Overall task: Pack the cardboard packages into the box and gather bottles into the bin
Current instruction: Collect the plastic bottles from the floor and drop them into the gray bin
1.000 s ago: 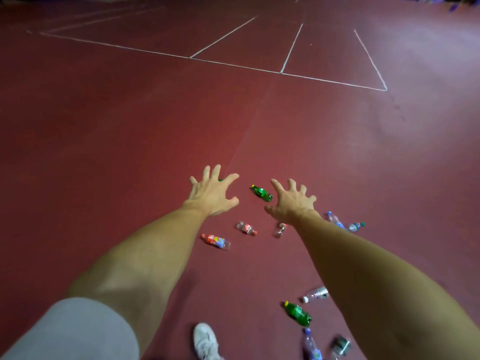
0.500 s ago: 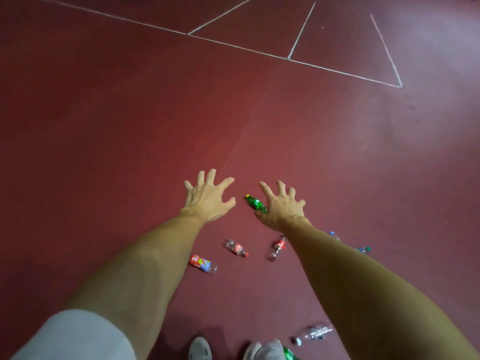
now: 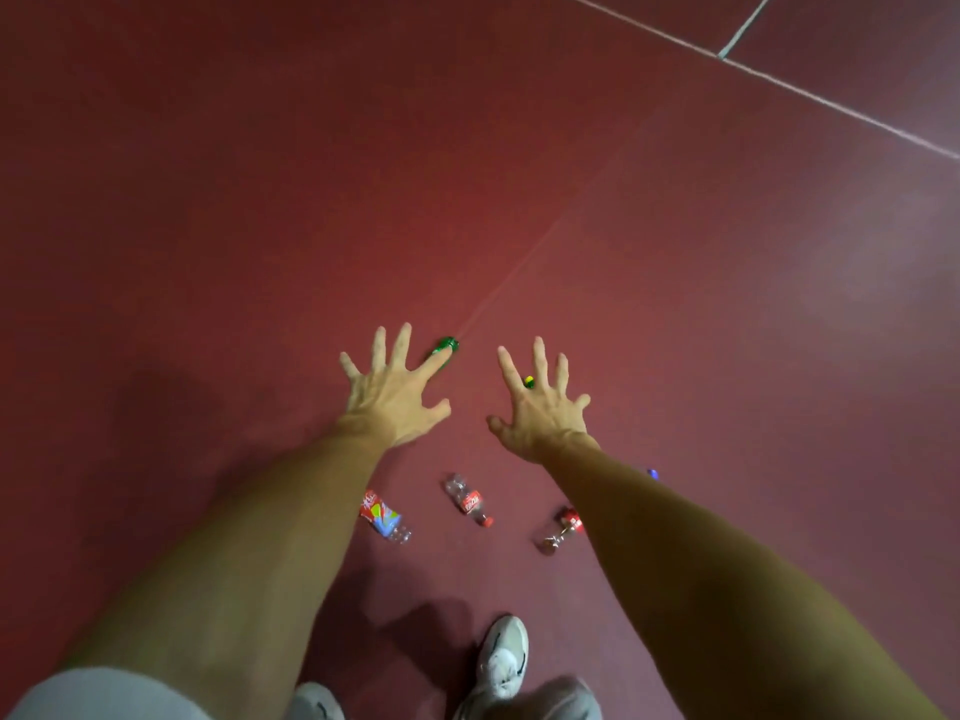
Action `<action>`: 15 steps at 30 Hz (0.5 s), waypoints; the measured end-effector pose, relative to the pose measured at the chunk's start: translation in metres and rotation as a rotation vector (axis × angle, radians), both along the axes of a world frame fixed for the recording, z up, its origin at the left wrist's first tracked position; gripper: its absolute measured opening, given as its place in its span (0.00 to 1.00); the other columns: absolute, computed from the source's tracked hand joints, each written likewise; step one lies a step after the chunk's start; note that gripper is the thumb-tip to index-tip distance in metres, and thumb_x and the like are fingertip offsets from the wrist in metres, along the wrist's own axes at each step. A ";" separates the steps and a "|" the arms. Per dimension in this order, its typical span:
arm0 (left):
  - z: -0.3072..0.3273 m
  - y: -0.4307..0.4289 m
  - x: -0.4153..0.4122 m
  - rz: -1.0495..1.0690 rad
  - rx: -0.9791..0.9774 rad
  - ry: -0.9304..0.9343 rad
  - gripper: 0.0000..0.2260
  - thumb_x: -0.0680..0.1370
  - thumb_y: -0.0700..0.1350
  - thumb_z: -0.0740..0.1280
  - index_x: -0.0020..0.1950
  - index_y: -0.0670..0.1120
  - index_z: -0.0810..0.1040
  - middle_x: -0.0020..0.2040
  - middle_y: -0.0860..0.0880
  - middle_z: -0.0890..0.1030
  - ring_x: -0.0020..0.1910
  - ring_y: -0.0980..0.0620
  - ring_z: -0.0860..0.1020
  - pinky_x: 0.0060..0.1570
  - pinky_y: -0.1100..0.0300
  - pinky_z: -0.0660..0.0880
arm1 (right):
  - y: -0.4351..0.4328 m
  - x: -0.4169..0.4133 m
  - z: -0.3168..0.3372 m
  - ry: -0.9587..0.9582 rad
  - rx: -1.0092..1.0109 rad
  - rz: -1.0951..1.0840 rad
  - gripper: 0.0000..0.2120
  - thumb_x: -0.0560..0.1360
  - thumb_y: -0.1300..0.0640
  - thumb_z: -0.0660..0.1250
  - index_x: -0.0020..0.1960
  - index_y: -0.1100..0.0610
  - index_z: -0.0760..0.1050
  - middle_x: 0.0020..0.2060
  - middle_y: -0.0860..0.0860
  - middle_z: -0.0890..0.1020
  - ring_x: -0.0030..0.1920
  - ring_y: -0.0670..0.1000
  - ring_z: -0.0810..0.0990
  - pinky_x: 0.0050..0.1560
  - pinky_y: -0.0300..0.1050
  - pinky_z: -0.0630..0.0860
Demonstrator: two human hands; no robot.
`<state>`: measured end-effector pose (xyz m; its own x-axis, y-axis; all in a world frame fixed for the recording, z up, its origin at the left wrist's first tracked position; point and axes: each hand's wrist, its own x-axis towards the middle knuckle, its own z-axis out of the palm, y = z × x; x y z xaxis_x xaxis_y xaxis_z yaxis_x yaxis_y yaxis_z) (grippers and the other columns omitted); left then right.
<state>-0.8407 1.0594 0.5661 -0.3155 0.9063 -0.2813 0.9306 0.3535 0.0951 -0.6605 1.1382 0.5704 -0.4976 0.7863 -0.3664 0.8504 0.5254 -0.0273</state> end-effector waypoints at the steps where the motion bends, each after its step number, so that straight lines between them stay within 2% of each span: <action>1: -0.024 0.007 -0.003 0.014 0.006 -0.008 0.32 0.77 0.66 0.59 0.79 0.67 0.48 0.81 0.47 0.40 0.79 0.39 0.40 0.71 0.27 0.50 | 0.009 -0.003 -0.027 -0.004 -0.004 0.008 0.44 0.78 0.37 0.61 0.79 0.42 0.31 0.78 0.54 0.30 0.78 0.66 0.37 0.67 0.76 0.60; 6: -0.155 0.012 -0.017 0.049 -0.006 -0.049 0.33 0.77 0.66 0.61 0.79 0.67 0.49 0.81 0.47 0.40 0.80 0.40 0.40 0.72 0.28 0.50 | 0.025 -0.015 -0.167 -0.068 -0.023 0.027 0.45 0.77 0.34 0.62 0.79 0.40 0.32 0.79 0.54 0.35 0.79 0.66 0.43 0.67 0.74 0.62; 11: -0.301 -0.001 -0.028 0.062 -0.038 -0.064 0.33 0.76 0.66 0.61 0.78 0.69 0.50 0.81 0.48 0.40 0.80 0.41 0.40 0.72 0.30 0.50 | 0.021 -0.030 -0.308 -0.084 -0.065 0.046 0.46 0.76 0.34 0.63 0.79 0.40 0.33 0.80 0.53 0.37 0.79 0.65 0.43 0.67 0.74 0.60; 15: -0.418 -0.017 -0.030 0.043 -0.052 -0.056 0.35 0.75 0.67 0.62 0.78 0.69 0.49 0.81 0.47 0.40 0.80 0.41 0.41 0.71 0.29 0.51 | 0.013 -0.037 -0.423 -0.085 -0.065 0.050 0.45 0.76 0.33 0.62 0.79 0.39 0.35 0.80 0.54 0.41 0.78 0.65 0.48 0.67 0.71 0.64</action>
<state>-0.8708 1.0428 0.1481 -0.3367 0.8757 -0.3461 0.9080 0.3993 0.1268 -0.6979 1.1508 0.1470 -0.5003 0.7344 -0.4586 0.8240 0.5665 0.0083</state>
